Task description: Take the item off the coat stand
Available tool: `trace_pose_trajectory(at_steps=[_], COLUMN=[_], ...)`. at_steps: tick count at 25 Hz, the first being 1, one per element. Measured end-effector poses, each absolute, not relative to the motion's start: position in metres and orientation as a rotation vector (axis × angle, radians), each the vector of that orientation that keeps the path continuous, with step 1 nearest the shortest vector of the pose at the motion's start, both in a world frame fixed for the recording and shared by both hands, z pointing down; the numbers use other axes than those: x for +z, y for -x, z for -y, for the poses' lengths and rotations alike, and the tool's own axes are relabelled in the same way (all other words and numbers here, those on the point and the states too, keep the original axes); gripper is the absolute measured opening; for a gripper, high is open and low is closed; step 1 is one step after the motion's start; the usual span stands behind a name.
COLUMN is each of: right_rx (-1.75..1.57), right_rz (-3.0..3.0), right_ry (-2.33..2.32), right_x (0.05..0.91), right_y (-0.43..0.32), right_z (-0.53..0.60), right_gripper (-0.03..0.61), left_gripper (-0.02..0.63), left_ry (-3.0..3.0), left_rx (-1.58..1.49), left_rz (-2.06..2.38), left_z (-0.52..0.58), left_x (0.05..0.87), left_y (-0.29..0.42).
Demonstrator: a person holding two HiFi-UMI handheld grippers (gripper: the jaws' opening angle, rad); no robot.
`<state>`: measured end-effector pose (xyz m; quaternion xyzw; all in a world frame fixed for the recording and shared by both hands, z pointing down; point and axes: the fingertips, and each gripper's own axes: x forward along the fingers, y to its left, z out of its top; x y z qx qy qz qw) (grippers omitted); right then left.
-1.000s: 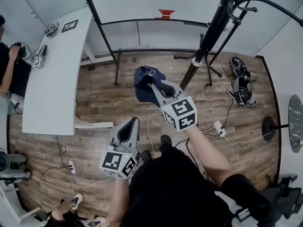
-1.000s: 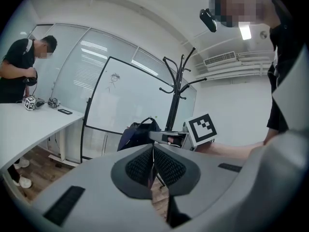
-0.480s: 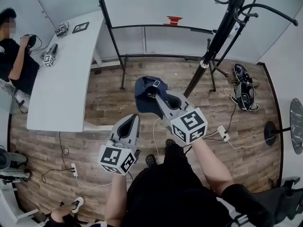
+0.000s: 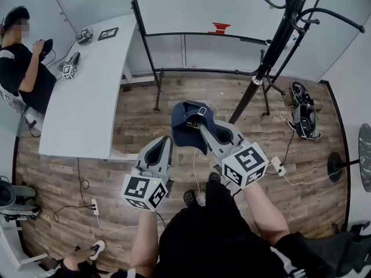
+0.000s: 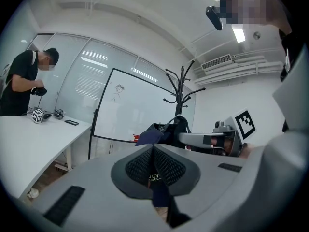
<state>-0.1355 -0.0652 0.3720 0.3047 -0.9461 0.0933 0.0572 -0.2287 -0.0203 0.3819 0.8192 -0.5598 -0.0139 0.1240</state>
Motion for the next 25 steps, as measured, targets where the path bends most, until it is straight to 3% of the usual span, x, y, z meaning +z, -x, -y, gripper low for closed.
trace_pose_trajectory(at_steps=[25], right_rx=[0.191], right_rz=[2.914], right_ry=[-0.897], right_x=[0.354], right_y=[0.140], right_z=[0.038], right_gripper=[0.048], left_gripper=[0.020], left_ry=[-2.425], left_rx=[-0.044], left_rz=[1.607], left_z=[0.015], left_x=[0.374], left_y=[0.233])
